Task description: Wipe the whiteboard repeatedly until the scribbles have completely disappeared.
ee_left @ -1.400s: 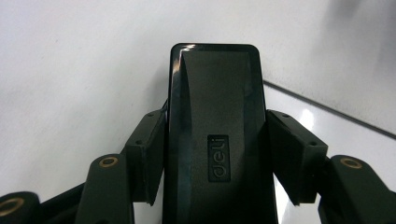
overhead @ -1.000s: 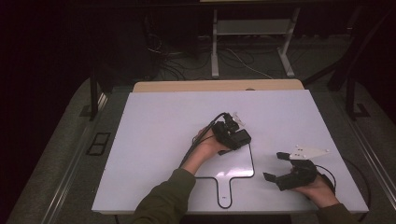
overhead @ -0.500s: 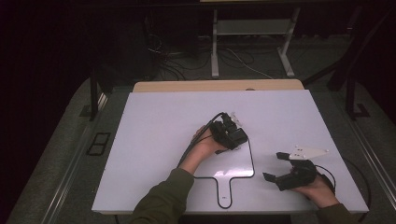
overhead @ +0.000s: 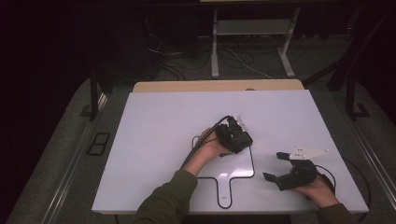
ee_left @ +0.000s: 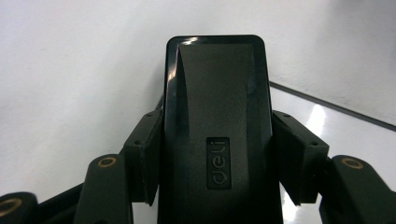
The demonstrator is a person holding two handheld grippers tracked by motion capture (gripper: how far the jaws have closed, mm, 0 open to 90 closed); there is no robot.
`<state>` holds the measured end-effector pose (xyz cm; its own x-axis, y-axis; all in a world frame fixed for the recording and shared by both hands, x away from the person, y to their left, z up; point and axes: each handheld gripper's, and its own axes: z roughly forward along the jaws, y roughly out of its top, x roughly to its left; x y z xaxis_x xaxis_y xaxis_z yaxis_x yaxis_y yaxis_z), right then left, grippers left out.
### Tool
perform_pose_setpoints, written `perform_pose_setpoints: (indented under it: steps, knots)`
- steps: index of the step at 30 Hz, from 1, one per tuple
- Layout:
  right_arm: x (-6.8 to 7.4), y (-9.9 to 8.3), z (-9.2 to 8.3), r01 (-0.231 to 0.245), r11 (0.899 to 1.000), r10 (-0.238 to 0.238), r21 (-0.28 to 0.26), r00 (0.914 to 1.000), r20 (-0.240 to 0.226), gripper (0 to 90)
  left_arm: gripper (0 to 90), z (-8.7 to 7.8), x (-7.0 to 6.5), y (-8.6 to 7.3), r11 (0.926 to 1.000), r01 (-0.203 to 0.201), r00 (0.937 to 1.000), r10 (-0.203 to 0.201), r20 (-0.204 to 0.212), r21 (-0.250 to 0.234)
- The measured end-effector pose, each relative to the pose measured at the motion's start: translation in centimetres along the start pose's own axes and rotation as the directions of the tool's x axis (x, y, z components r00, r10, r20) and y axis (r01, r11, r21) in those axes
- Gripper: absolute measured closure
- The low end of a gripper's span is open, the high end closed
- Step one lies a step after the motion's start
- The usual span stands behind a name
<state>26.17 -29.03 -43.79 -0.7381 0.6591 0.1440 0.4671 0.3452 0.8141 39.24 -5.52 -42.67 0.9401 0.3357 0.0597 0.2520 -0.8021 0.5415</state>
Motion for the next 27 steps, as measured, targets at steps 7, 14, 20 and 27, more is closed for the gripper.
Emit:
perform_pose_setpoints:
  steps: [7,14,20,27]
  knots:
    - [0.0,0.0,-0.1,0.0,1.0,0.0,-0.002,1.0,0.0,0.9,39.1,-0.2,0.8,-0.4,0.9994,0.034,0.9989,-0.034,-0.031,-0.007]
    - [-0.1,0.0,-0.1,-0.002,1.0,0.002,-0.001,1.0,0.0,0.8,39.1,-1.1,2.7,-1.8,0.9965,0.082,0.9935,-0.08,-0.08,0.016]
    - [0.0,0.0,0.0,0.001,1.0,-0.001,0.001,1.0,0.001,0.9,39.1,-0.7,1.6,-1.1,0.999,0.042,0.9972,-0.041,-0.062,0.017]
    - [0.0,0.0,0.0,0.001,1.0,-0.001,0.001,1.0,0.0,0.9,39.2,0.1,-0.2,0.0,0.9998,0.017,0.9999,-0.017,0.002,-0.011]
